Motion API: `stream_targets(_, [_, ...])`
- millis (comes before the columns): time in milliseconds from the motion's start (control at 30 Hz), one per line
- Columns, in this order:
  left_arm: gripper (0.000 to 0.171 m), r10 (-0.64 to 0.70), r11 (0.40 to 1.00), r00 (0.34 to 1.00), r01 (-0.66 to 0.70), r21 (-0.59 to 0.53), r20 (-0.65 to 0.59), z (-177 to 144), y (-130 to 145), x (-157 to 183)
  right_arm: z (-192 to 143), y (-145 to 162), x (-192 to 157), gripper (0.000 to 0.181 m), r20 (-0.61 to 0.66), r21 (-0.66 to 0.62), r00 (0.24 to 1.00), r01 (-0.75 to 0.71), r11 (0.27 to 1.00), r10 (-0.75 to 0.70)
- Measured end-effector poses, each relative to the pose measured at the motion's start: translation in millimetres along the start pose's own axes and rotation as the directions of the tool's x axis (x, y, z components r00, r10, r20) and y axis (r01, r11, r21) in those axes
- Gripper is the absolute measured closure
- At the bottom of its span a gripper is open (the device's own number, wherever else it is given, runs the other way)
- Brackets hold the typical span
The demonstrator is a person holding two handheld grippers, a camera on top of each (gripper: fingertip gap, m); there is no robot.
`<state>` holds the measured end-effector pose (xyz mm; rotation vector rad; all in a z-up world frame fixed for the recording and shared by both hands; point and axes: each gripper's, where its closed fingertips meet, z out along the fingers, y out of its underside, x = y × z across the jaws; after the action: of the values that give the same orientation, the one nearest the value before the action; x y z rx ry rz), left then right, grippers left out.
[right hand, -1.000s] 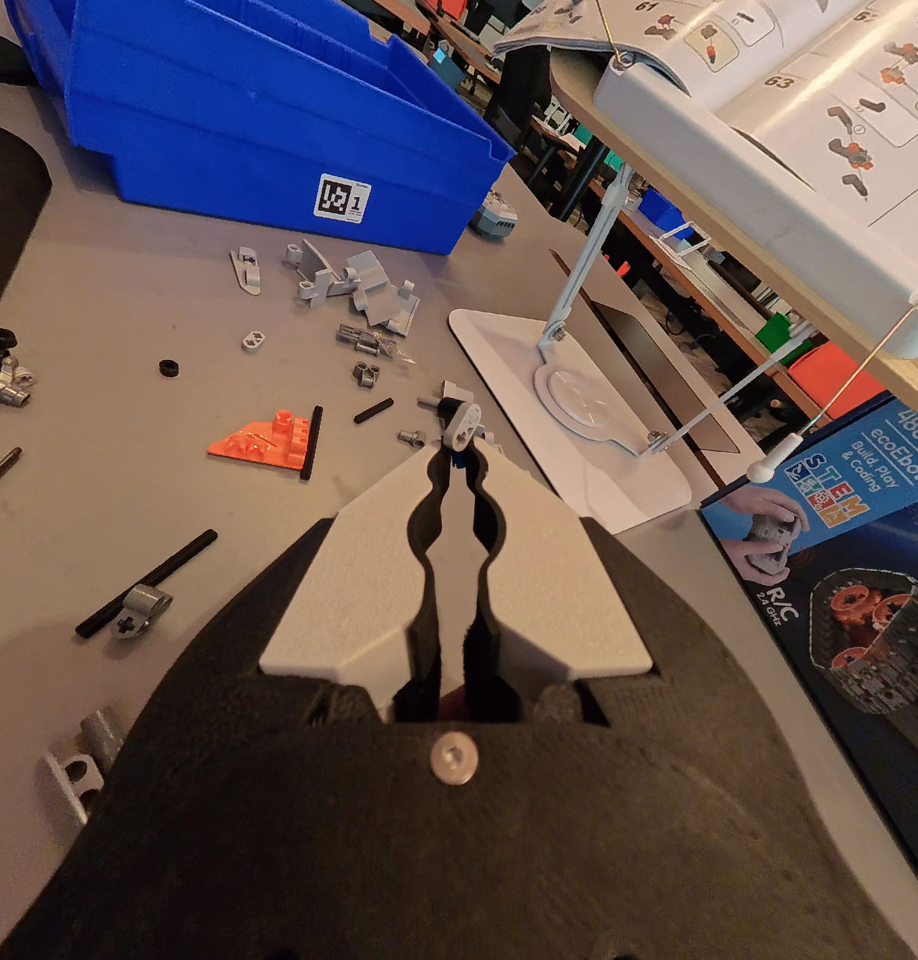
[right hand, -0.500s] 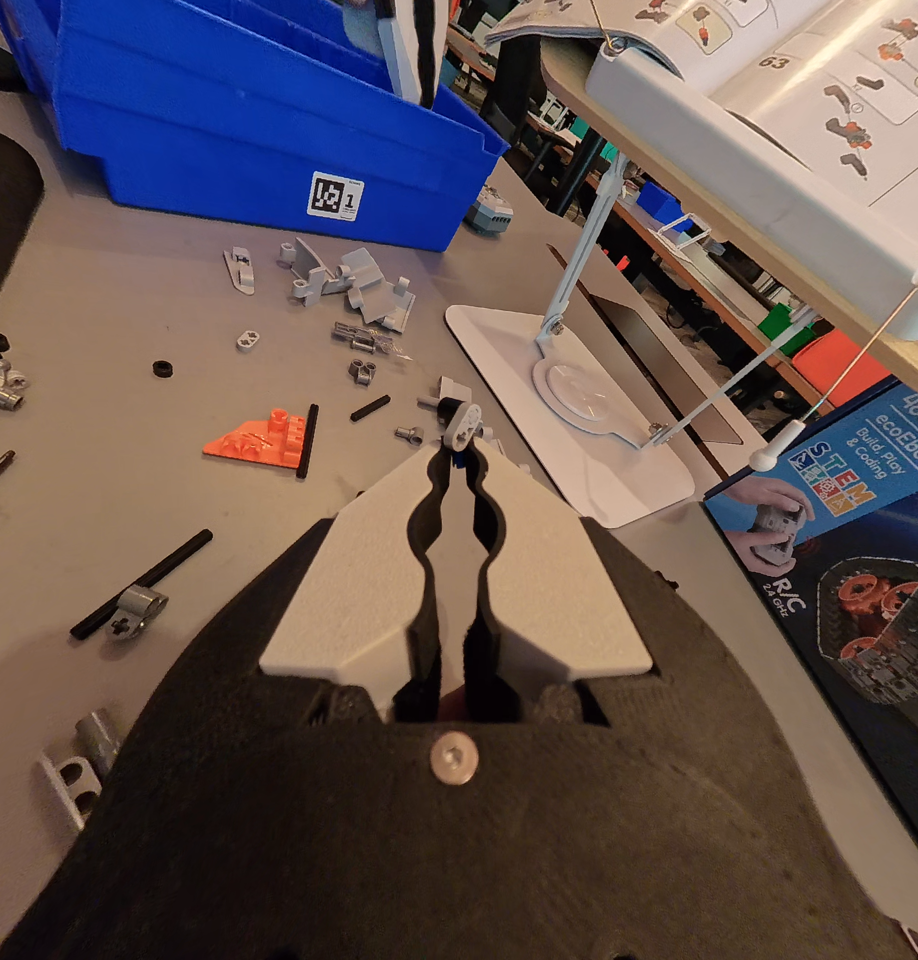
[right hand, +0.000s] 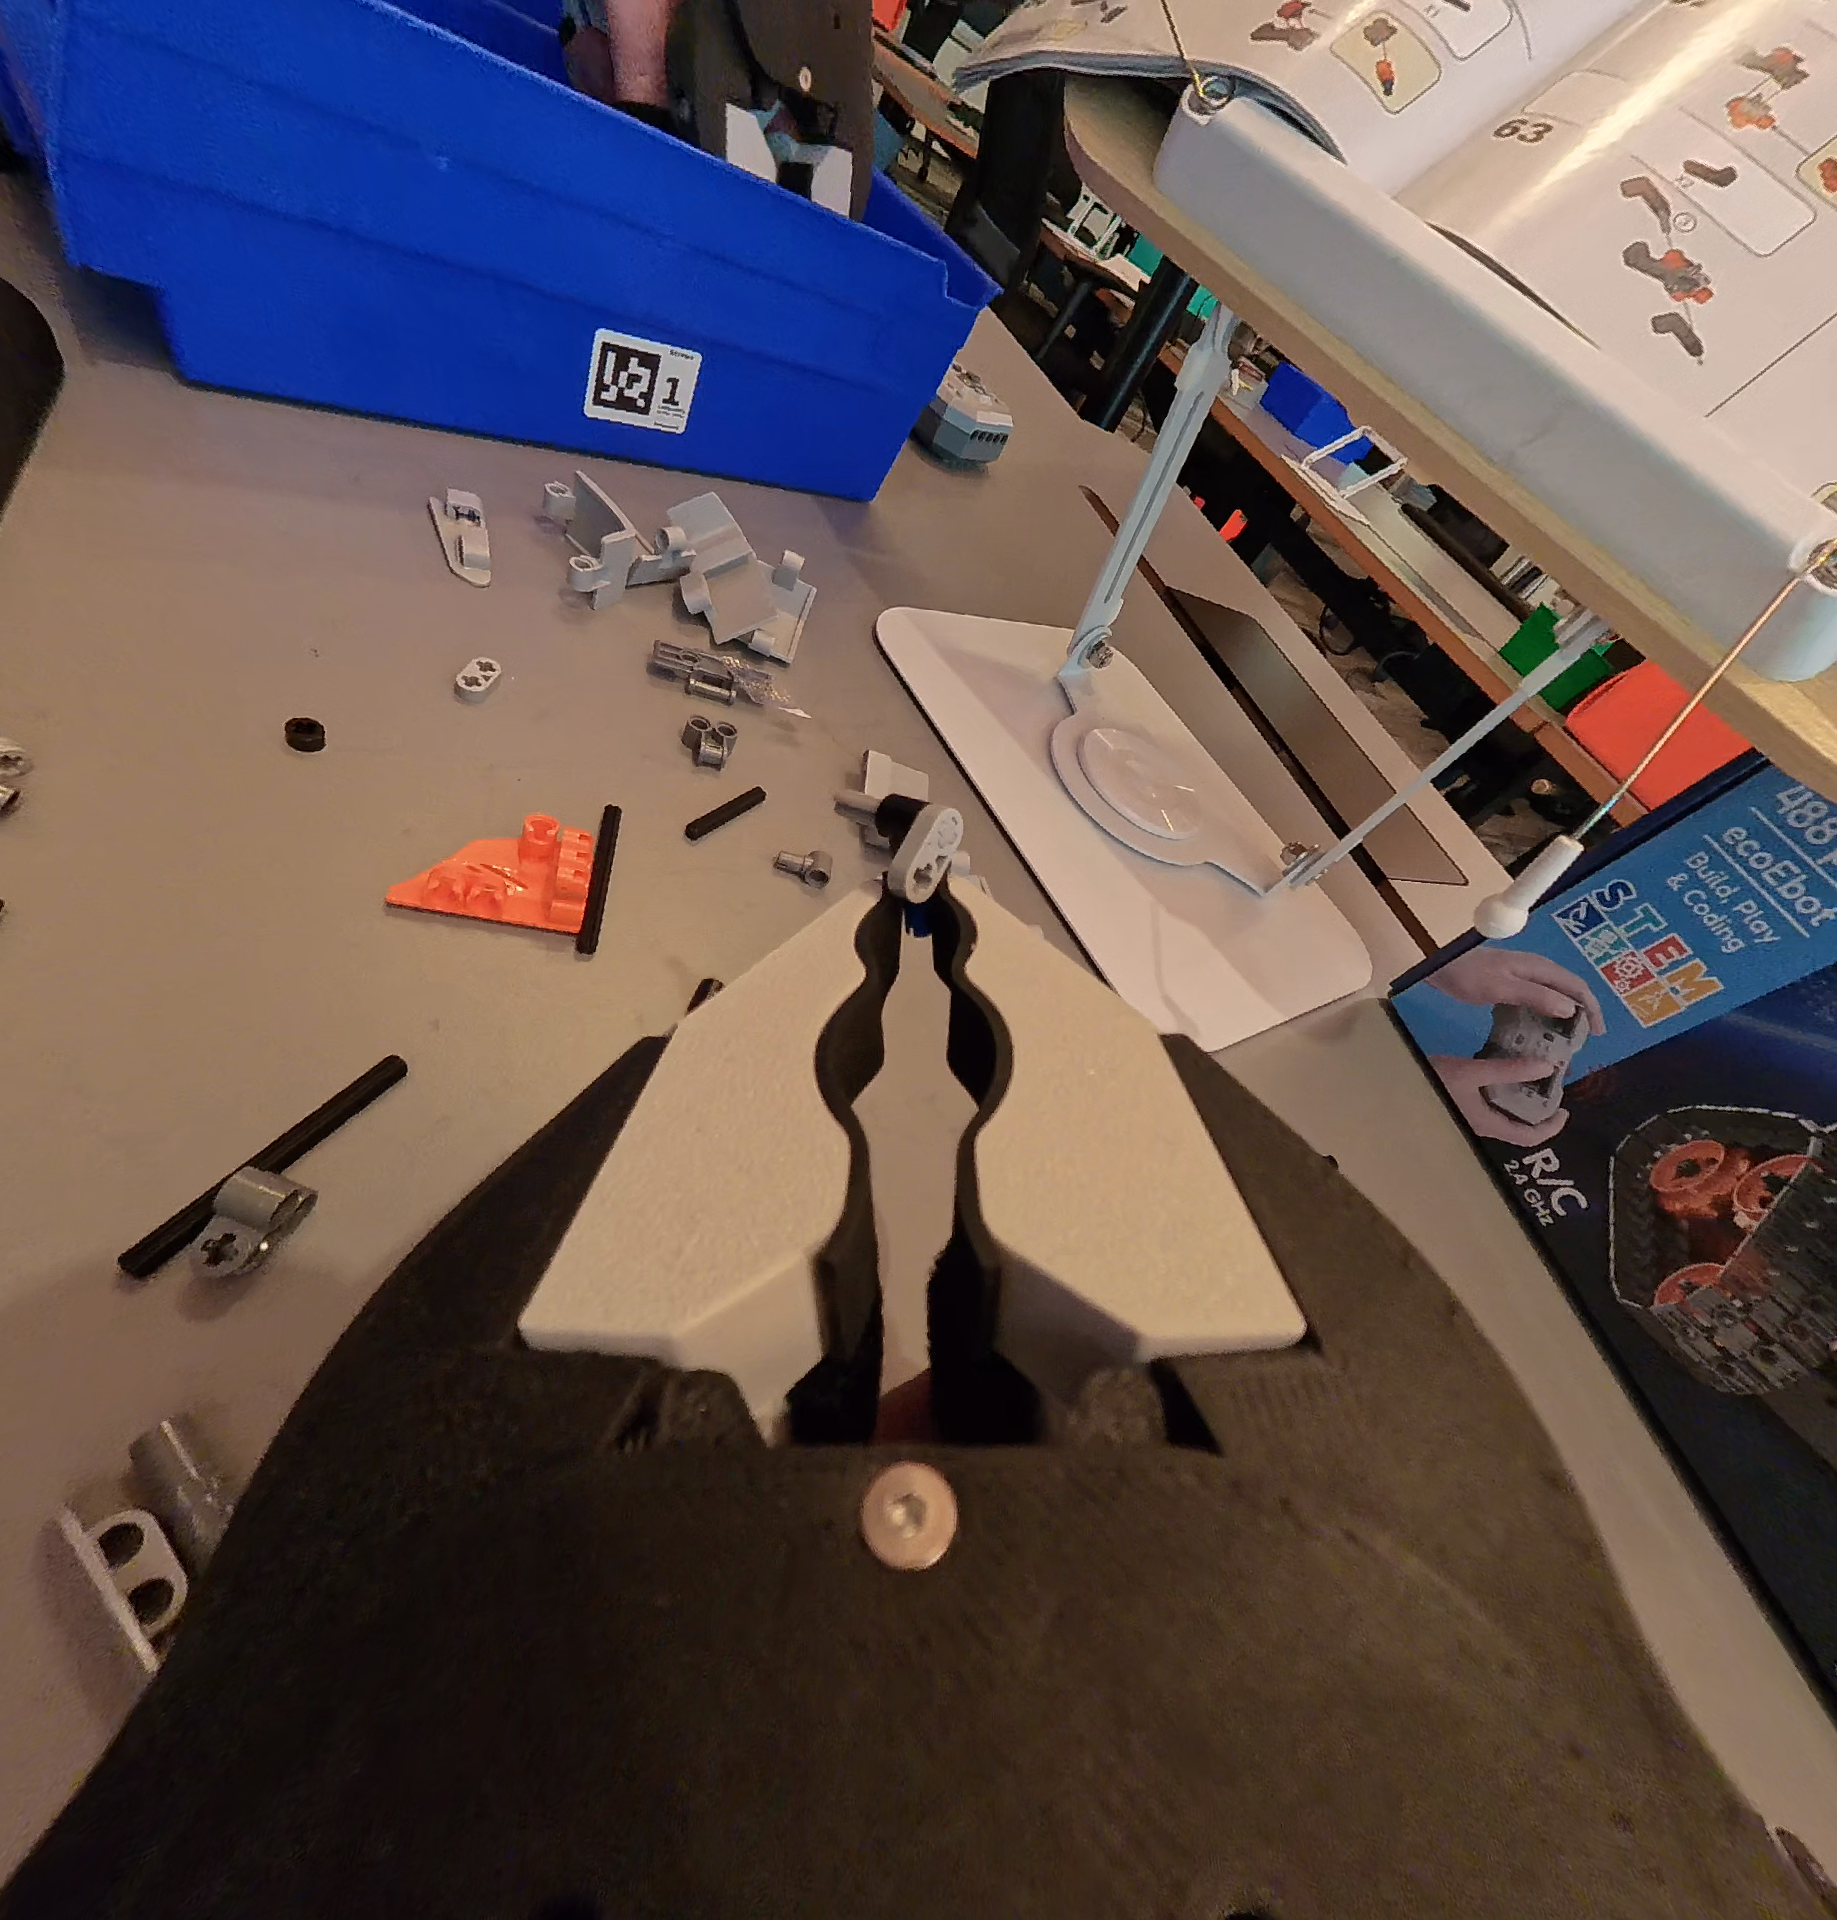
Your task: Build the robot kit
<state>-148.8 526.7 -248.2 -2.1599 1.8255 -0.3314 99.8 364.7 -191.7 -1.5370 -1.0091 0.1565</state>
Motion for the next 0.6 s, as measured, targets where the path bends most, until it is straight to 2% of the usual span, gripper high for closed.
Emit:
stream_targets(167, [0.153,-0.035,0.998,0.999,0.032,-0.060,-0.040,1.8,15.1,3.8,-1.7,0.3,1.7,0.179,-0.004,-0.001,1.000,0.003,1.000,-0.003])
stream_targets(267, [0.159,-0.006,0.990,1.000,0.004,-0.140,-0.015,-3.2,29.5,3.9,-3.1,1.2,3.8,0.179,-0.007,-0.008,1.000,0.011,1.000,-0.011])
stream_targets(433, [0.156,0.020,0.963,0.999,-0.028,-0.267,-0.031,-12.9,54.4,9.5,-7.4,2.1,12.2,0.179,-0.033,-0.024,0.999,0.038,0.999,-0.039])
stream_targets(600, [0.152,0.034,0.949,0.998,-0.051,-0.310,-0.062,-24.7,66.7,22.4,-11.1,4.7,16.1,0.179,-0.028,-0.035,0.999,0.036,0.999,-0.037])
